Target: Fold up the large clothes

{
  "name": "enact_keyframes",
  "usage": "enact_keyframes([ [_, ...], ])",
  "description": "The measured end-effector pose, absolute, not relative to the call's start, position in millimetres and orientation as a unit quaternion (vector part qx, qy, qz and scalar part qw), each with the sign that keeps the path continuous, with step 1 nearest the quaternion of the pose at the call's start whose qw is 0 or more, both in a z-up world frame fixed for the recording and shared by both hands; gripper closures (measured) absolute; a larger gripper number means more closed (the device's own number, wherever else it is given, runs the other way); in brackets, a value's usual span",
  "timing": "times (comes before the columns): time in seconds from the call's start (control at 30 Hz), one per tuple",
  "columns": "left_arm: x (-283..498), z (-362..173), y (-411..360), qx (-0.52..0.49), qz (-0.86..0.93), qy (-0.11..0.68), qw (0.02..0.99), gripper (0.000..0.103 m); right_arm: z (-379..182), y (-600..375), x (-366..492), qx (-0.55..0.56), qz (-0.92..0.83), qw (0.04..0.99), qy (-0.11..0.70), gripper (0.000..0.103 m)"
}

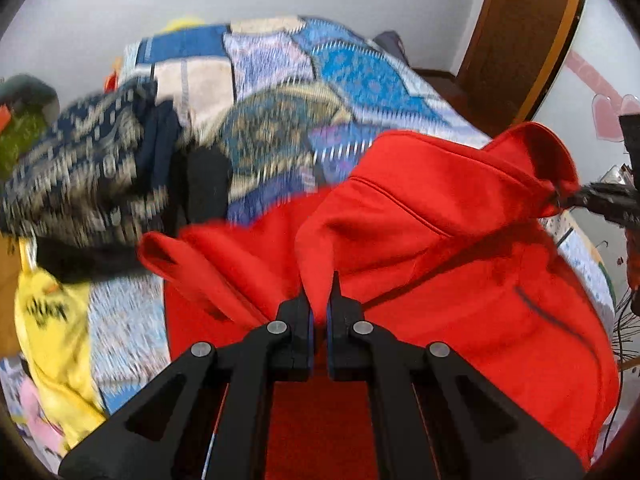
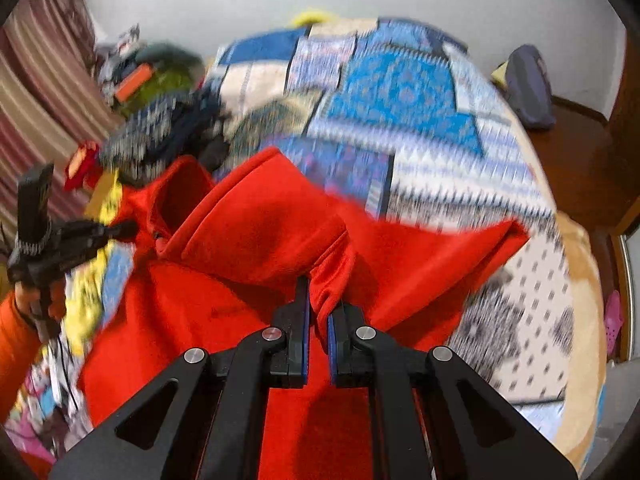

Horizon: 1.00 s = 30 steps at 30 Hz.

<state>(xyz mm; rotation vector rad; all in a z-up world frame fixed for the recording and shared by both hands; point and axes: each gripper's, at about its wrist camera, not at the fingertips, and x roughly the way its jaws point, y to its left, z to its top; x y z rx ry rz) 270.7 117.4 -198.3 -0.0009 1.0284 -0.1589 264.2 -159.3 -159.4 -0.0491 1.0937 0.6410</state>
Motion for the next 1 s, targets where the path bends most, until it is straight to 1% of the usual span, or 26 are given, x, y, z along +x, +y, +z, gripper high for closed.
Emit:
enact_keyframes([
  [0.1, 261, -218, 117, 0.003, -0.067, 0.506, 0.860, 0.100, -183, -155, 248, -0.051, 0.299, 0.788, 0.536, 0.096],
  [0.2, 249, -235, 115, 0.012, -0.060, 0.514, 0.855, 0.100, -197, -156, 238, -0.070, 0.294, 0.781, 0.546, 0.092],
  [0.27, 243, -236, 115, 0.015, -0.058, 0.512, 0.857, 0.099, -196, -161, 232, -0.074, 0.287, 0.787, 0.541, 0.091],
  [0.43, 232, -226, 112, 0.044, -0.048, 0.512, 0.857, 0.091, -179, -175, 233, -0.065, 0.277, 0.784, 0.551, 0.088],
  [0.5, 228, -218, 113, 0.052, -0.047, 0.509, 0.858, 0.080, -172, -179, 230, -0.064, 0.273, 0.789, 0.547, 0.088],
  [0.53, 227, -211, 114, 0.053, -0.046, 0.502, 0.862, 0.077, -167, -182, 231, -0.063, 0.271, 0.791, 0.545, 0.088],
  [0.6, 226, -199, 118, 0.050, -0.045, 0.490, 0.869, 0.067, -158, -186, 231, -0.057, 0.269, 0.794, 0.542, 0.088],
  [0.67, 227, -182, 123, 0.039, -0.044, 0.473, 0.879, 0.065, -149, -191, 234, -0.048, 0.269, 0.801, 0.533, 0.088],
  [0.7, 229, -174, 125, 0.036, -0.044, 0.465, 0.883, 0.061, -144, -192, 236, -0.045, 0.267, 0.805, 0.528, 0.088],
  [0.73, 232, -164, 128, 0.034, -0.042, 0.455, 0.889, 0.058, -139, -195, 239, -0.041, 0.264, 0.811, 0.520, 0.086],
  [0.77, 236, -158, 130, 0.032, -0.039, 0.447, 0.893, 0.049, -135, -196, 242, -0.038, 0.260, 0.816, 0.516, 0.081],
  [0.8, 241, -150, 132, 0.029, -0.037, 0.437, 0.898, 0.043, -132, -197, 247, -0.032, 0.253, 0.821, 0.511, 0.076],
  [0.87, 253, -142, 133, 0.026, -0.032, 0.426, 0.904, 0.041, -127, -199, 257, -0.016, 0.241, 0.830, 0.503, 0.061],
  [1.0, 287, -141, 133, 0.018, -0.029, 0.430, 0.902, 0.040, -129, -196, 283, 0.021, 0.224, 0.832, 0.507, 0.059],
])
